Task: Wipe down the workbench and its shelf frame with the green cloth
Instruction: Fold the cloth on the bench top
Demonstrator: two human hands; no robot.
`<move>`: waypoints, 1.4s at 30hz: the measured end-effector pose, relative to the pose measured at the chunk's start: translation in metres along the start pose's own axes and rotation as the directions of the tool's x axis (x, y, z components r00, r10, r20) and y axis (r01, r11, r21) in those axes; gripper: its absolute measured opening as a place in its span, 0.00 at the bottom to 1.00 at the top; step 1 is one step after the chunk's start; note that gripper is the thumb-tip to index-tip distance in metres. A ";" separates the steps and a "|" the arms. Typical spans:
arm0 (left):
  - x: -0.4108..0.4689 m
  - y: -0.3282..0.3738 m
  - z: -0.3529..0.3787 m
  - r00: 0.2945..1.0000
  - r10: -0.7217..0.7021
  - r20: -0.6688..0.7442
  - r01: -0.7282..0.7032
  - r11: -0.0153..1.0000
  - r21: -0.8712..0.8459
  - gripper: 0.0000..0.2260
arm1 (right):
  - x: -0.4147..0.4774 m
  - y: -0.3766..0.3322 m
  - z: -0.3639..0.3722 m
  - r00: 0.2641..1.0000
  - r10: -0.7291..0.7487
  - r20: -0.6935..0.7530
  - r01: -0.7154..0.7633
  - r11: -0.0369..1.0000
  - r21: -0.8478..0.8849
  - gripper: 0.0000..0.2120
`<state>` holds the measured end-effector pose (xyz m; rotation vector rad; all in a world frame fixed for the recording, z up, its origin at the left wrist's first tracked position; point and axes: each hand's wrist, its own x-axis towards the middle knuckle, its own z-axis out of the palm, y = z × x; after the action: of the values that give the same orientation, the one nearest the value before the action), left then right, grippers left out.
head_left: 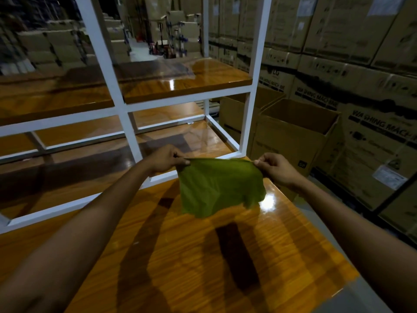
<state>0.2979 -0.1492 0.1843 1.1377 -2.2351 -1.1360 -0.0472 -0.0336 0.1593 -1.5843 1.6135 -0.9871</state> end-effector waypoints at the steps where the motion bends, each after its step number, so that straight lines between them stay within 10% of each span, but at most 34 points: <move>1: 0.001 0.001 -0.003 0.998 -0.010 0.056 0.009 1.000 0.023 0.07 | 0.001 -0.001 0.000 1.000 -0.007 0.006 0.007 1.000 -0.028 0.13; 8: 0.006 -0.003 -0.017 0.991 -0.087 0.100 0.067 0.980 0.185 0.06 | 0.006 0.009 -0.020 0.959 0.106 0.262 -0.003 0.931 -0.365 0.02; 14: 0.019 -0.004 -0.018 0.977 -0.097 -0.190 0.111 0.992 0.062 0.05 | 0.018 0.013 -0.027 0.992 0.114 -0.055 -0.127 0.909 -0.398 0.03; 21: 0.021 0.011 -0.016 0.829 0.199 -0.523 -0.008 0.939 0.344 0.09 | 0.017 -0.010 -0.028 0.899 -0.202 -0.390 0.032 0.915 -0.401 0.05; 26: -0.032 -0.025 0.028 0.774 0.371 -0.513 -0.128 0.885 0.448 0.10 | -0.029 0.029 -0.003 0.847 -0.441 -0.296 0.156 0.739 -0.655 0.08; 30: -0.088 -0.102 0.102 0.941 0.184 -0.284 -0.061 0.918 0.392 0.11 | -0.087 0.111 0.049 0.949 -0.305 -0.085 0.148 0.665 -0.732 0.10; 42: -0.139 -0.151 0.162 0.908 0.306 -0.286 -0.164 0.888 0.430 0.12 | -0.142 0.157 0.079 0.973 -0.201 -0.116 0.069 0.728 -0.682 0.08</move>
<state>0.3516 -0.0099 -0.0307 1.0655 -2.2894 -0.3492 -0.0506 0.1001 -0.0230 -2.1656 2.1734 -0.6446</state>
